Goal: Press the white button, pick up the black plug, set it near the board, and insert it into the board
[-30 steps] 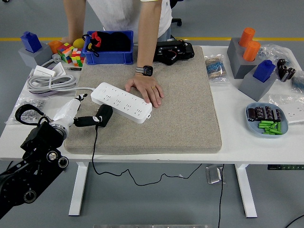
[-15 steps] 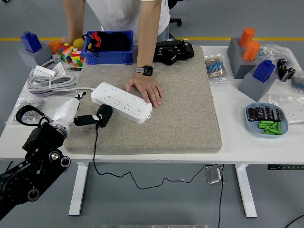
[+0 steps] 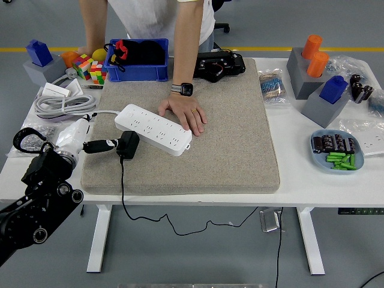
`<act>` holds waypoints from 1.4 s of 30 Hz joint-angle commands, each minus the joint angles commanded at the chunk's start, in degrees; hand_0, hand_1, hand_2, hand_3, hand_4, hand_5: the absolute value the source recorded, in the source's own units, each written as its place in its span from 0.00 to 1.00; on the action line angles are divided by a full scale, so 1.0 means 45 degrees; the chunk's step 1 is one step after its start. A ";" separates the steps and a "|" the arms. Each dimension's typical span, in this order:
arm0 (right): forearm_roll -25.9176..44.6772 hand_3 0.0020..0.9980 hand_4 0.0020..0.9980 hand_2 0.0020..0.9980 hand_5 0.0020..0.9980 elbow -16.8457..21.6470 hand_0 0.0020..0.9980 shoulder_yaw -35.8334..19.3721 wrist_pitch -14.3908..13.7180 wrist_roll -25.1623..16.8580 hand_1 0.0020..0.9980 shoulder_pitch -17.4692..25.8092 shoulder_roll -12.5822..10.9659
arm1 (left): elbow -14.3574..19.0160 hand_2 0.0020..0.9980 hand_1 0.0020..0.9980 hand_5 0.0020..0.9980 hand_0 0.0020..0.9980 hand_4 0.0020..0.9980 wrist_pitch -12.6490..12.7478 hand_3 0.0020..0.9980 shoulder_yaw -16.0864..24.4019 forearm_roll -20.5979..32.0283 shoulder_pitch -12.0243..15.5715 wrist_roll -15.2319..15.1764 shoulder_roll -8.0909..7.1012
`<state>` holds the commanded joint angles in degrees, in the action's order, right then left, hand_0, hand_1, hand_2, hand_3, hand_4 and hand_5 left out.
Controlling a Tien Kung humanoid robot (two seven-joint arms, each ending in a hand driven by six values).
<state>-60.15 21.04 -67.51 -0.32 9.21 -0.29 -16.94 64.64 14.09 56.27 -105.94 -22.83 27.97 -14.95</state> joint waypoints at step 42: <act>0.0016 0.61 0.67 0.65 0.43 0.0022 0.78 -0.0077 0.0011 -0.0012 0.68 -0.0040 0.0056 | 0.2926 0.92 0.93 0.45 0.89 0.94 -0.0139 0.93 -0.0370 0.0816 0.0358 0.0252 -0.0116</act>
<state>-60.08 21.14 -67.85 -0.27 9.16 -0.47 -16.69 77.80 13.46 54.61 -102.27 -21.22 29.10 -15.47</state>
